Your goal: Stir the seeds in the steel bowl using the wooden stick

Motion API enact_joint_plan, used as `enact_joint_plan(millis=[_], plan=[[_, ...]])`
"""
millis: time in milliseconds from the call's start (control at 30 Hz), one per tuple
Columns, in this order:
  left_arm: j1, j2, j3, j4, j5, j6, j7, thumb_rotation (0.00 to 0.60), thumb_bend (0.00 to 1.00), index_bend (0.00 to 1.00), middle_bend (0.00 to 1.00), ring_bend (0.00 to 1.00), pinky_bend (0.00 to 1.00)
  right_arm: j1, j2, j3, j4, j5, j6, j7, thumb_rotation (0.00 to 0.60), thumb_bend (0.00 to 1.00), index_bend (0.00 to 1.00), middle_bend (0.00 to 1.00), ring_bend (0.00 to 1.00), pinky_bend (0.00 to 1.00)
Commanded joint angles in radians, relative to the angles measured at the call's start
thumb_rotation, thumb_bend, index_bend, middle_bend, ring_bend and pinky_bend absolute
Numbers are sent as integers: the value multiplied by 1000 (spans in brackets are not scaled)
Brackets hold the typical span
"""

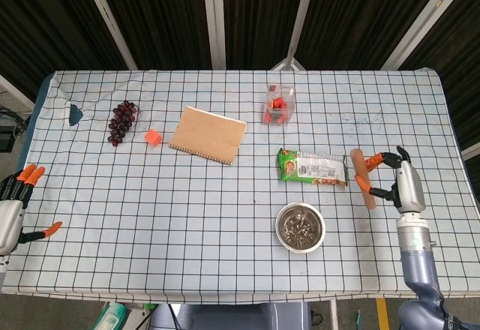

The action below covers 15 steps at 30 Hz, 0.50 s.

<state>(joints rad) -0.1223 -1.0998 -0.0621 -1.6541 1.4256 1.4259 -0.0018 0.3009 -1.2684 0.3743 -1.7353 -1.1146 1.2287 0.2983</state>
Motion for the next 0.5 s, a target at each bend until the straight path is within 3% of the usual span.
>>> enact_joint_plan(millis=[33,500], plan=[[1,-1,0,0,0,1,1,600,81,0,0,0,0,-27,30,29,-47,-15,-1,118,600,558,671,606,300,0],[2,-2,1,1,2,3,2,600,81,0,0,0,0,-82,-70,18,-17,-168,160,392,600,557,687,615,300,0]])
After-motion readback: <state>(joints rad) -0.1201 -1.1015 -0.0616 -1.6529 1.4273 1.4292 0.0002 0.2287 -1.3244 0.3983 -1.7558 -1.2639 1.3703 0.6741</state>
